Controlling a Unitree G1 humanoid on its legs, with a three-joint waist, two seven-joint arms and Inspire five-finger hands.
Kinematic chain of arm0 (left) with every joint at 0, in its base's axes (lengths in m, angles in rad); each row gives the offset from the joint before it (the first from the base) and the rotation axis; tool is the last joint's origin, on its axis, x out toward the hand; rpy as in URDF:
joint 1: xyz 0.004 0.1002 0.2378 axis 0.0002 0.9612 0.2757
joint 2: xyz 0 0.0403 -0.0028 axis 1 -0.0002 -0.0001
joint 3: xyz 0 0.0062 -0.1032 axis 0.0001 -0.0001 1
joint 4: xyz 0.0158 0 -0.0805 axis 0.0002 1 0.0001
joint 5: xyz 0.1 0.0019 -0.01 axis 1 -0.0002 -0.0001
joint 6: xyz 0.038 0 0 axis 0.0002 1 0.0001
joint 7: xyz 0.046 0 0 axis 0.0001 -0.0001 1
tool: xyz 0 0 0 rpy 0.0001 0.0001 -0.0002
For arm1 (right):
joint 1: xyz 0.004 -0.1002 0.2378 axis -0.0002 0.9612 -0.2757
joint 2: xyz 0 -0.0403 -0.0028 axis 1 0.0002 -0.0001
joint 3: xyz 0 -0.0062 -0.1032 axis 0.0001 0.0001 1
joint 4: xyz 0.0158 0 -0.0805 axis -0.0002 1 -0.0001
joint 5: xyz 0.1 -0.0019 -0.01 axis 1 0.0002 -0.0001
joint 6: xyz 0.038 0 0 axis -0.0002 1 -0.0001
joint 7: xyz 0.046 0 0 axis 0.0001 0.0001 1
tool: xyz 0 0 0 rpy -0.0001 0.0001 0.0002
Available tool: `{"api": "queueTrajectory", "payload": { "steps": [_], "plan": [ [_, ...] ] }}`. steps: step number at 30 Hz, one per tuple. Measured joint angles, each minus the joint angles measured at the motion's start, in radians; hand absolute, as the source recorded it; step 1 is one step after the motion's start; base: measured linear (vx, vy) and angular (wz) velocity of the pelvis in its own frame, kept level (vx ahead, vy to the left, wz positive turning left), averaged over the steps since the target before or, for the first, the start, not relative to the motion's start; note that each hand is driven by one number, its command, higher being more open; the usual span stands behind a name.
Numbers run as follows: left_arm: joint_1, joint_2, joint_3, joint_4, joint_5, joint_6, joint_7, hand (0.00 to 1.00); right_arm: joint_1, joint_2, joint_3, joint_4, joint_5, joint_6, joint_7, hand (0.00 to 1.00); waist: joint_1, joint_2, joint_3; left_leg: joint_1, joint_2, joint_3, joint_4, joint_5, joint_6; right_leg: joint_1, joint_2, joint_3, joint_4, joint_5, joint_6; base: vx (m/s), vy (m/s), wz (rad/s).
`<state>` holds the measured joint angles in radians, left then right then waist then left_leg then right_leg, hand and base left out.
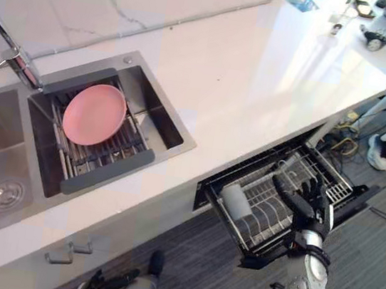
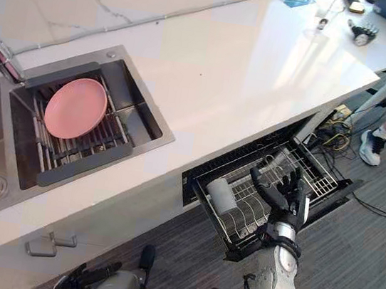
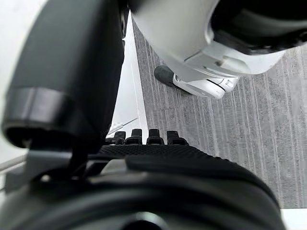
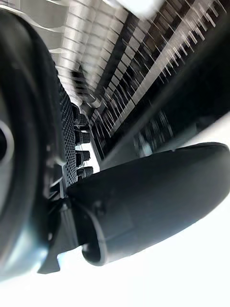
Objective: Walk over to the sink, pick up the cup, carry it to the dishwasher, place the cup inside the dishwasher, then close the dishwasher door
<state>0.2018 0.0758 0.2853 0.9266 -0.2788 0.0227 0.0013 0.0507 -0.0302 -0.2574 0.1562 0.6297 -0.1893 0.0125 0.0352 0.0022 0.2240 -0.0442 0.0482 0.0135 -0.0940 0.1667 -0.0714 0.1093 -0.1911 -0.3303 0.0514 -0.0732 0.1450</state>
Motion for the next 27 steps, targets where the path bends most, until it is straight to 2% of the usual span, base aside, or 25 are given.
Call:
{"api": "queueTrajectory", "payload": {
  "steps": [2, 5, 6, 11, 13, 17, 20, 21, 22, 23, 24, 25, 26, 27],
  "plan": [
    [0.001, -0.016, 0.039, 0.016, -0.004, 0.015, 0.001, 1.00, 0.019, 0.034, 0.010, -0.077, 0.057, 0.000, 0.050, 1.00, -0.004, 0.003, -0.007, 0.003, 0.006, 0.020, 0.000, -0.015, 0.002, -0.003, 0.003, 0.015, -0.001, 0.001, -0.002, -0.04, -0.017, -0.26],
    [0.015, -0.020, 0.066, 0.032, -0.017, 0.036, 0.006, 1.00, 0.052, 0.056, 0.027, -0.202, 0.142, -0.002, 0.144, 1.00, -0.026, 0.002, -0.050, -0.012, 0.033, 0.158, 0.001, -0.020, 0.010, -0.006, 0.000, -0.005, -0.020, 0.007, -0.002, 0.02, -0.014, 0.14],
    [0.013, -0.015, 0.076, 0.046, -0.017, 0.061, 0.009, 1.00, 0.053, 0.054, 0.025, -0.283, 0.167, -0.008, 0.210, 1.00, -0.036, 0.002, -0.065, -0.011, 0.050, 0.253, 0.001, -0.007, 0.020, -0.001, -0.008, -0.024, -0.020, 0.009, -0.001, 0.08, -0.020, 0.34],
    [0.001, -0.009, 0.034, 0.052, -0.016, 0.092, 0.025, 1.00, -0.001, 0.029, 0.031, -0.368, 0.173, 0.005, 0.356, 1.00, -0.038, -0.002, -0.082, 0.006, 0.022, 0.226, -0.001, 0.008, 0.022, 0.048, -0.035, -0.082, -0.018, 0.008, 0.000, 0.05, 0.007, 0.32],
    [-0.004, -0.004, 0.000, 0.057, -0.015, 0.097, 0.038, 1.00, -0.030, 0.018, 0.051, -0.369, 0.175, 0.033, 0.361, 1.00, -0.027, -0.002, -0.093, 0.010, 0.010, 0.213, -0.002, -0.011, 0.033, 0.065, -0.044, -0.105, -0.018, 0.009, 0.002, -0.02, 0.020, 0.24],
    [-0.004, 0.015, -0.044, 0.063, -0.014, 0.103, 0.046, 1.00, -0.037, -0.004, 0.107, -0.347, 0.170, 0.075, 0.358, 1.00, -0.023, -0.010, -0.114, 0.008, -0.008, 0.182, -0.002, -0.012, 0.038, 0.086, -0.055, -0.142, -0.014, 0.013, 0.006, -0.02, 0.019, 0.29],
    [-0.005, 0.028, -0.080, 0.063, -0.006, 0.103, 0.047, 1.00, -0.043, -0.037, 0.153, -0.276, 0.170, 0.102, 0.334, 1.00, -0.019, -0.009, -0.124, 0.007, -0.011, 0.149, -0.002, -0.014, 0.042, 0.082, -0.069, -0.179, 0.066, 0.013, 0.003, -0.03, 0.037, 0.53],
    [-0.006, 0.032, -0.093, 0.062, 0.007, 0.103, 0.049, 1.00, -0.043, -0.048, 0.161, -0.242, 0.170, 0.108, 0.323, 1.00, -0.019, -0.006, -0.128, 0.004, -0.015, 0.131, -0.002, -0.026, 0.039, 0.065, -0.080, -0.194, 0.133, 0.016, -0.015, -0.02, 0.036, 0.61],
    [-0.007, 0.042, -0.098, 0.063, 0.010, 0.104, 0.049, 1.00, -0.041, -0.048, 0.165, -0.223, 0.170, 0.110, 0.315, 1.00, -0.018, -0.021, -0.131, 0.007, -0.020, 0.133, 0.008, -0.034, 0.037, 0.051, -0.101, -0.197, 0.165, 0.019, -0.025, 0.06, 0.124, 0.73],
    [-0.012, 0.048, -0.098, 0.059, 0.026, 0.106, 0.045, 1.00, -0.037, -0.056, 0.166, -0.207, 0.169, 0.112, 0.293, 1.00, -0.006, -0.025, -0.140, -0.022, -0.036, 0.136, 0.101, -0.069, 0.065, 0.021, -0.130, -0.173, 0.264, -0.007, -0.064, 0.12, 0.125, 0.77],
    [-0.016, 0.042, -0.101, 0.056, 0.043, 0.107, 0.044, 1.00, -0.029, -0.059, 0.166, -0.200, 0.170, 0.113, 0.273, 1.00, -0.001, -0.037, -0.135, -0.019, -0.049, 0.101, 0.100, -0.080, 0.085, -0.011, -0.153, -0.130, 0.373, 0.000, -0.101, 0.13, 0.145, 0.81],
    [-0.016, 0.044, -0.111, 0.052, 0.052, 0.107, 0.045, 1.00, -0.029, -0.058, 0.166, -0.198, 0.170, 0.113, 0.267, 1.00, -0.007, -0.031, -0.137, -0.012, -0.052, 0.076, 0.091, -0.079, 0.087, -0.035, -0.151, -0.086, 0.425, 0.019, -0.133, 0.09, 0.076, 1.06],
    [-0.017, 0.055, -0.120, 0.052, 0.064, 0.114, 0.047, 1.00, -0.028, -0.054, 0.169, -0.198, 0.170, 0.113, 0.264, 1.00, -0.021, -0.018, -0.140, -0.012, -0.044, 0.024, 0.074, -0.068, 0.099, -0.076, -0.100, 0.023, 0.468, -0.022, -0.135, 0.06, 0.039, 1.28],
    [-0.025, 0.064, -0.119, 0.057, 0.064, 0.129, 0.051, 1.00, -0.024, -0.053, 0.171, -0.202, 0.171, 0.113, 0.263, 1.00, -0.030, -0.022, -0.138, -0.014, -0.037, -0.031, 0.058, -0.066, 0.101, -0.081, -0.015, 0.108, 0.420, -0.108, -0.110, 0.06, 0.006, 1.31]
  ]
}}
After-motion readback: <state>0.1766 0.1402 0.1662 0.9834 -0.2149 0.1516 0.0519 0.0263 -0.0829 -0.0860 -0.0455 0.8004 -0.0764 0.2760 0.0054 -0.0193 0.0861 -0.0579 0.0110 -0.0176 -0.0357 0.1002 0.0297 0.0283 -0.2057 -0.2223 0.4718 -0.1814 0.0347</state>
